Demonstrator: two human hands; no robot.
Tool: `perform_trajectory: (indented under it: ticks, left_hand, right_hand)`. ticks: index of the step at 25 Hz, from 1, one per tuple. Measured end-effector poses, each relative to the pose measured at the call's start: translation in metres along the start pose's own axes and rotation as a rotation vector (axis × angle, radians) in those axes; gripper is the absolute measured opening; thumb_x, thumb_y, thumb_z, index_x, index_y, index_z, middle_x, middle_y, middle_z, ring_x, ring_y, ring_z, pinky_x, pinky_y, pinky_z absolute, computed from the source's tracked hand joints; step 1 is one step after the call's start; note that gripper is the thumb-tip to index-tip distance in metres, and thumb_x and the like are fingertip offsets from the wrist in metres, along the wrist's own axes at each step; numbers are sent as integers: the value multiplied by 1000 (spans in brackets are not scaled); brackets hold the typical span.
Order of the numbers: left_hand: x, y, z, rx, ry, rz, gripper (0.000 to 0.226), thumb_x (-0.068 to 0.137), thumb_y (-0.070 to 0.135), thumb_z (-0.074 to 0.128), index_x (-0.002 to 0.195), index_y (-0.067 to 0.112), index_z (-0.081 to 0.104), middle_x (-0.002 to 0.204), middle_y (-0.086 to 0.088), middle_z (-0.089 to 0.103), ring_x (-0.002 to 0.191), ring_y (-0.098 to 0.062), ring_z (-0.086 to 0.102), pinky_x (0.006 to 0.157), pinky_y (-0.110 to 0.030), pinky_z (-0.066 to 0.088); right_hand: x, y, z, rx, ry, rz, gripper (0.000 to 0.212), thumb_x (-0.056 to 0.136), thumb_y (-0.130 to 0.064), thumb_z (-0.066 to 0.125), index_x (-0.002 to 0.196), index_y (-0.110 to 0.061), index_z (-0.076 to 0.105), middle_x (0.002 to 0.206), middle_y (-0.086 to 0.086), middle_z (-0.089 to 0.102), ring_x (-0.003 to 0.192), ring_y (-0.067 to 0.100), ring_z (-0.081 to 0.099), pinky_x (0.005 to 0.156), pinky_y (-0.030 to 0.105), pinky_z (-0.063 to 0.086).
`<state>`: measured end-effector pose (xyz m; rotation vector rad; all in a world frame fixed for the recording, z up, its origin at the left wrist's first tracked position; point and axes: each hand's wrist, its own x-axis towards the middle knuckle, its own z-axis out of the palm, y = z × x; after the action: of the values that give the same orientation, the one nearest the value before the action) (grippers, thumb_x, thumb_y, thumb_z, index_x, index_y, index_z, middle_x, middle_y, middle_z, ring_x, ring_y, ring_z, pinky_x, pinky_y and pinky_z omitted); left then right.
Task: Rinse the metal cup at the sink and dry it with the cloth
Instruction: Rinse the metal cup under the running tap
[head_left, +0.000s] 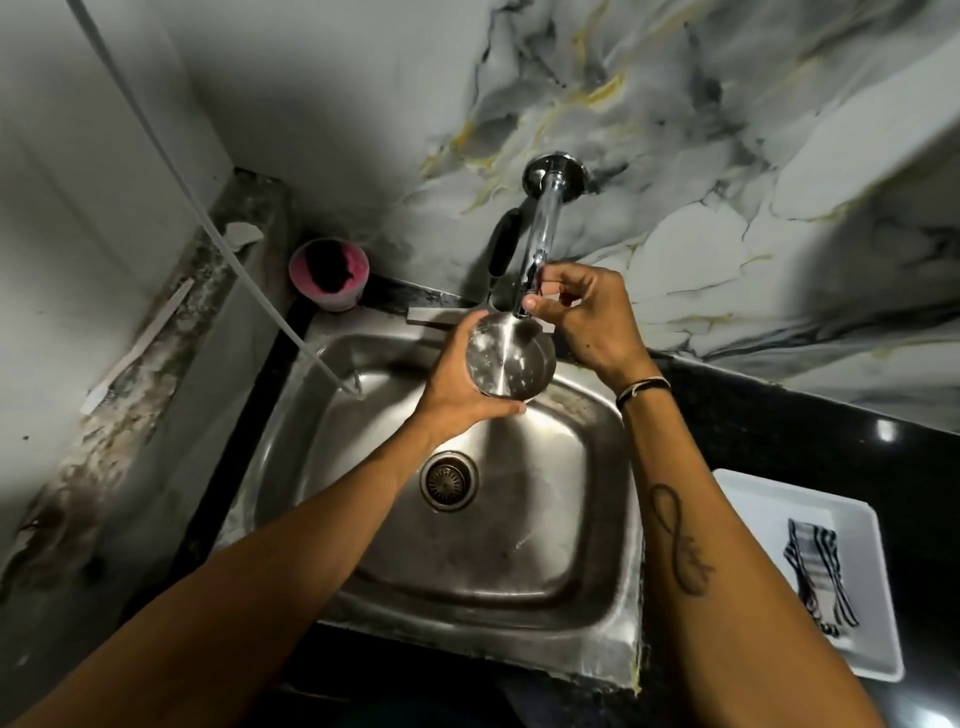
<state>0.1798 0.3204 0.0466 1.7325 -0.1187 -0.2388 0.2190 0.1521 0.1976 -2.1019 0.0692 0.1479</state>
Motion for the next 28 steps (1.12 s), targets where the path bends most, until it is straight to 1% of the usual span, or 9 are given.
perform_trajectory:
  ticks: [2,4,6,9,14,17,19,24,28]
  left_hand:
    - [6,-2,2,-15,19,-25,128,48,14,109,151,50,41,146,24,58,131,13,58,103,-7,47]
    - [10,0,2,-29,36,-44,128,48,22,109,149,57,39,147,26,54,133,14,55,108,-10,48]
    - [14,4,5,-63,48,-51,129,48,26,108,155,43,39,154,12,56,144,-3,56,122,-32,49]
    - [18,7,11,-82,70,-89,136,47,26,105,163,22,35,163,-10,53,151,-32,53,125,-59,44]
    - [12,-3,-5,43,60,-48,132,48,23,109,160,22,39,158,-2,56,148,-21,54,125,-46,46]
    - [15,-7,-9,46,-6,-40,129,50,5,108,160,14,40,155,-9,57,145,-27,57,122,-44,48]
    - [14,-4,0,51,-57,-92,134,51,2,108,163,14,36,158,-11,54,147,-28,55,125,-42,45]
    - [2,-22,-7,26,-87,-78,127,50,8,107,158,20,41,152,-6,59,145,-28,56,123,-46,48]
    - [12,-20,-18,10,-58,-58,122,50,6,107,154,20,44,145,3,62,137,-9,61,115,-31,50]
  right_hand:
    - [-1,7,6,39,72,-2,23,87,1,84,95,15,69,88,27,70,85,38,69,92,40,63]
    - [-5,6,16,97,208,58,27,81,-4,91,104,1,78,89,11,79,90,13,80,87,26,65]
    - [-9,4,34,71,362,83,29,78,-14,95,103,-15,80,80,-12,75,77,-11,73,76,11,59]
    - [-15,1,55,-130,520,109,35,80,-31,93,110,-19,80,90,-5,77,98,16,74,88,34,62]
    - [-1,21,16,183,123,-17,29,85,-10,89,109,-3,75,88,1,71,78,9,63,78,23,59]
    - [10,27,0,216,-39,-28,29,88,0,83,116,2,75,102,10,82,91,14,71,87,41,63]
    - [13,29,1,277,-54,-2,38,87,6,81,123,8,72,104,13,83,93,16,76,86,35,65]
    - [15,33,3,325,-54,-10,41,83,13,81,123,12,70,80,-14,81,80,0,76,77,18,63]
    - [12,32,10,345,6,15,36,80,14,83,112,6,71,61,-21,71,63,-7,69,71,16,63]
